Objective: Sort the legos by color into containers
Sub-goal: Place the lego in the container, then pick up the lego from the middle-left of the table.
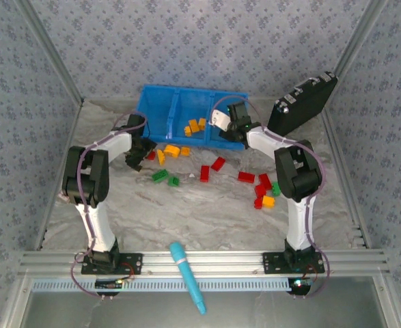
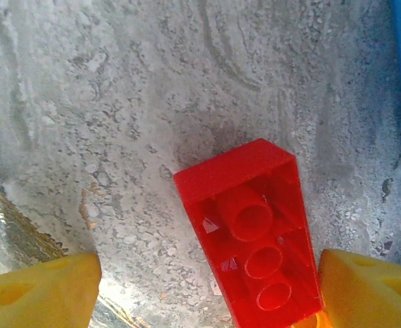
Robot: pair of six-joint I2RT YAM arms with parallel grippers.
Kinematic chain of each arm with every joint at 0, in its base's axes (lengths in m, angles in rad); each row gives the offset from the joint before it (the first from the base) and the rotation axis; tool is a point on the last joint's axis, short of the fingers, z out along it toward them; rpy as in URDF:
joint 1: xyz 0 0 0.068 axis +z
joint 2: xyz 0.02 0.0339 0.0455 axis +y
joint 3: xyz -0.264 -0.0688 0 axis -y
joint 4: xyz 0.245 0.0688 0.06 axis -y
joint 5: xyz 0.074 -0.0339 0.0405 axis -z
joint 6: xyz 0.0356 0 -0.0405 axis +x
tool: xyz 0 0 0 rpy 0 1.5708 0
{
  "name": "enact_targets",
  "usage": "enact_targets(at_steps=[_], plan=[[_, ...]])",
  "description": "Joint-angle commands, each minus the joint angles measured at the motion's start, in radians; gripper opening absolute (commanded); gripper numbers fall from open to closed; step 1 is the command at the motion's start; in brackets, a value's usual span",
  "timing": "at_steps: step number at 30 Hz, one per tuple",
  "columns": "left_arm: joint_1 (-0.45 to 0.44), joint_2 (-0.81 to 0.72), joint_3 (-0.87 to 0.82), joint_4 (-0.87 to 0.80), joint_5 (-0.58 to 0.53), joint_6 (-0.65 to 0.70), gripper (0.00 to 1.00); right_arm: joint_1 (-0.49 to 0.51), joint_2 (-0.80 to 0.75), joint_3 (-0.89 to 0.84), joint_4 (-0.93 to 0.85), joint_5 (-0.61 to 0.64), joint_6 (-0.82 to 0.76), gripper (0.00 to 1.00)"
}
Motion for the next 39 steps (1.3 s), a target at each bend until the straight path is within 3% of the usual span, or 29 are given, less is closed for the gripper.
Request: enact_targets(at_steps=[1,6,13,17,18,21,23,26,28,31,33,36,39], plan=[[-0.011,0.055,0.019,0.016,0.002,-0.001,0.80,0.000,0.009,0.040,0.019,-0.006,0.015,0.65],[-0.018,0.085,0.022,0.013,0.017,0.005,0.72,0.008,-0.030,0.026,0.026,-0.006,0.017,0.65],[-0.030,0.089,-0.018,0.032,0.027,0.011,0.47,0.029,-0.132,-0.008,0.025,0.032,0.019,0.68],[-0.032,0.089,-0.038,0.036,-0.006,0.052,0.29,0.027,-0.236,-0.056,0.023,0.021,0.126,0.86],[-0.030,0.090,-0.035,0.026,-0.011,0.069,0.25,0.026,-0.266,-0.065,0.001,0.012,0.163,0.97],[-0.031,0.086,-0.022,-0.001,-0.002,0.134,0.14,0.035,-0.347,-0.097,-0.020,0.091,0.320,0.99],[-0.034,0.078,-0.006,-0.030,0.010,0.186,0.07,0.027,-0.378,-0.060,-0.128,0.165,0.498,0.99],[-0.045,0.035,0.014,-0.076,-0.011,0.252,0.03,-0.022,-0.369,0.079,-0.451,0.113,0.789,0.99],[-0.051,-0.013,0.037,-0.116,-0.041,0.295,0.03,-0.052,-0.362,0.118,-0.598,0.020,0.873,0.99],[-0.060,-0.084,0.096,-0.191,-0.089,0.358,0.03,-0.044,-0.428,0.007,-0.586,-0.020,0.965,0.99],[-0.066,-0.122,0.156,-0.229,-0.120,0.398,0.03,-0.035,-0.474,-0.058,-0.575,-0.009,1.107,0.99],[-0.073,-0.156,0.245,-0.239,-0.142,0.465,0.03,0.006,-0.579,-0.224,-0.434,-0.053,1.275,0.99],[-0.073,-0.143,0.350,-0.239,-0.169,0.513,0.04,0.049,-0.654,-0.351,-0.372,0.011,1.399,0.99]])
